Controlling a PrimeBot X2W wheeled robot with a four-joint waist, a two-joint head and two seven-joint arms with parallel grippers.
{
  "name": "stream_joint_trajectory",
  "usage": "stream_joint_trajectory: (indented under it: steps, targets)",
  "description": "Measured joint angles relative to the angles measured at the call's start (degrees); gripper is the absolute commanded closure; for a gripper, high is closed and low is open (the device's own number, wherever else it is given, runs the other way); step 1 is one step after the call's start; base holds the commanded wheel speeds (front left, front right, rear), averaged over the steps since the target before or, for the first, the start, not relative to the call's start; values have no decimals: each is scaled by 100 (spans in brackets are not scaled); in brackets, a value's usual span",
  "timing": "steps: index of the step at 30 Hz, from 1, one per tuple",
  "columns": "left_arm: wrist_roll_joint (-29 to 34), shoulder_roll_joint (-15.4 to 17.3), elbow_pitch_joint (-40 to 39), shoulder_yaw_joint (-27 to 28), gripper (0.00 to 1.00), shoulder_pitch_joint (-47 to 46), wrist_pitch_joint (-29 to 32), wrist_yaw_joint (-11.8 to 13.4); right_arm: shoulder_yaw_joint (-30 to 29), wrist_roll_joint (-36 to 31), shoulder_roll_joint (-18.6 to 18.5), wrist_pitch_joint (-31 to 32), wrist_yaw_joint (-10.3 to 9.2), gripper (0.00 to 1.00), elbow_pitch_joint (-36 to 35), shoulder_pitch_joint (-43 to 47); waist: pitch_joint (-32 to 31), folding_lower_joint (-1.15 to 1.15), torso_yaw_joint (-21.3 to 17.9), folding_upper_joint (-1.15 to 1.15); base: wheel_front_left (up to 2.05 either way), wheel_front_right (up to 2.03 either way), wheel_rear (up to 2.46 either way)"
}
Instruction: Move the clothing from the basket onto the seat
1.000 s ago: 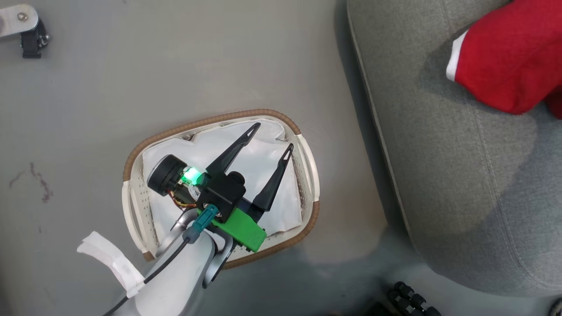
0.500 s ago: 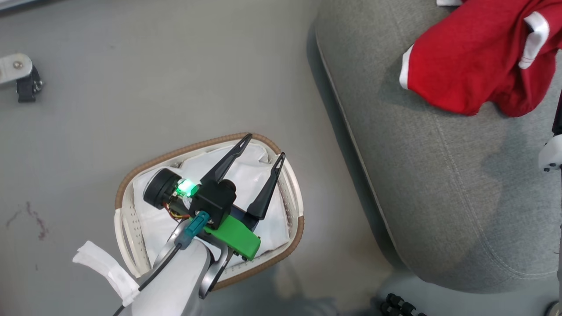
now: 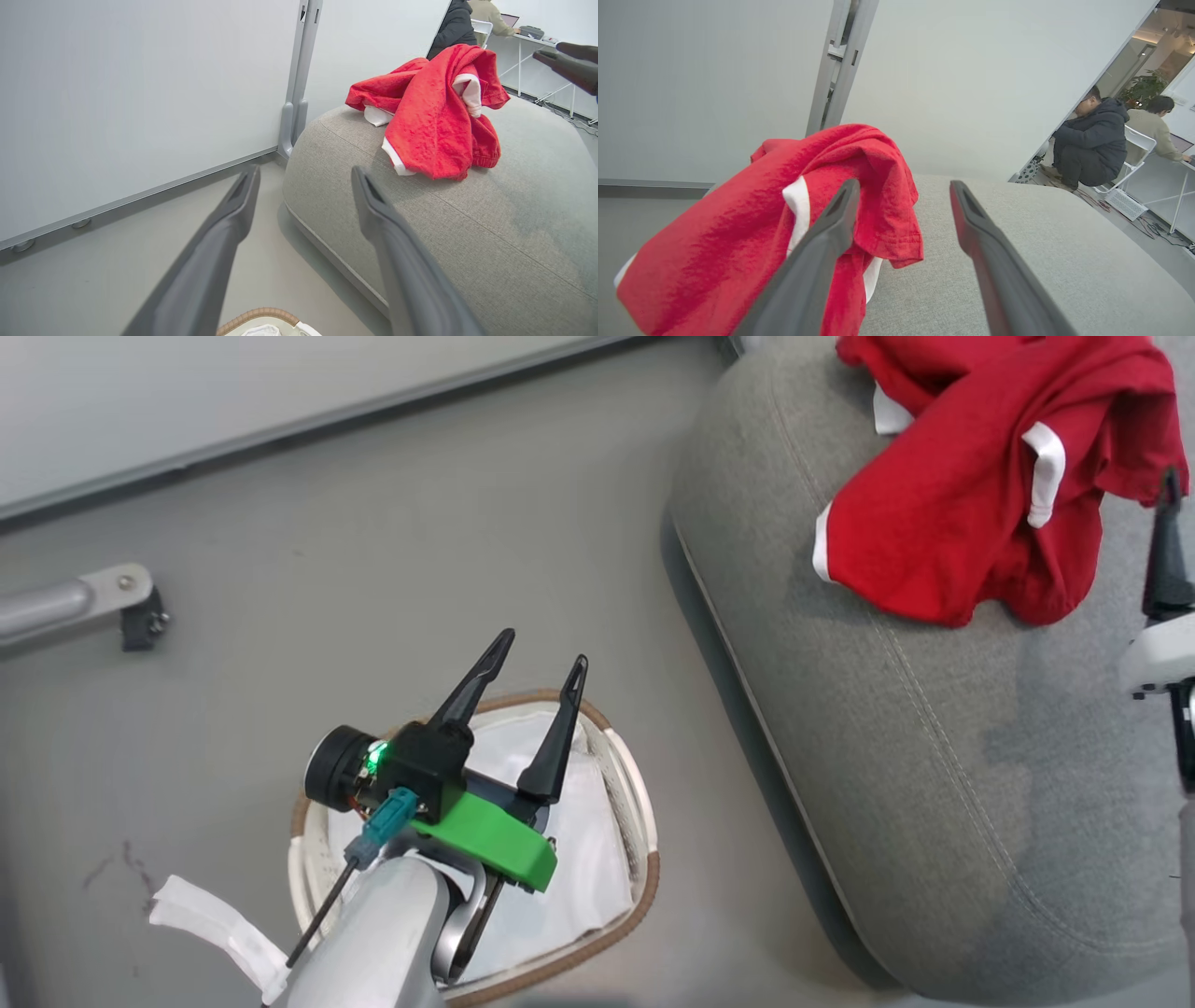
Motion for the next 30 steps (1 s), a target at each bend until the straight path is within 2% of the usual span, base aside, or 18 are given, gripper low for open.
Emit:
stream_joint_trajectory:
  steps: [5, 15, 19, 23, 27, 30]
  targets:
    - [-26, -96, 168, 461, 0, 112, 0, 2, 382, 159, 104, 0, 0, 0, 191, -128, -342, 0, 225, 0, 0, 0, 0]
    - [-44, -191, 238, 1533, 0, 748, 0, 18, 994, 500, 736, 0, 0, 0, 435, -10, -999, 0, 676, 0, 0, 0, 0]
    - [-41, -197, 160, 2029, 0, 1086, 0, 30, 1144, 643, 949, 0, 0, 0, 398, 271, -1245, 0, 806, 0, 0, 0, 0]
    - [-18, -204, 55, 2432, 0, 1474, 0, 30, 1323, 748, 1009, 0, 0, 0, 256, 730, -1451, 0, 898, 0, 0, 0, 0]
    - [-32, -204, -37, 2644, 0, 1834, 0, 30, 1655, 1323, 1032, 0, 0, 0, 119, 1240, -1603, 0, 950, 0, 0, 0, 0]
    - [-96, -209, -120, 2651, 0, 2040, 0, 30, 1736, 1519, 1021, 0, 0, 0, 2, 1585, -1684, 0, 971, 0, 0, 0, 0]
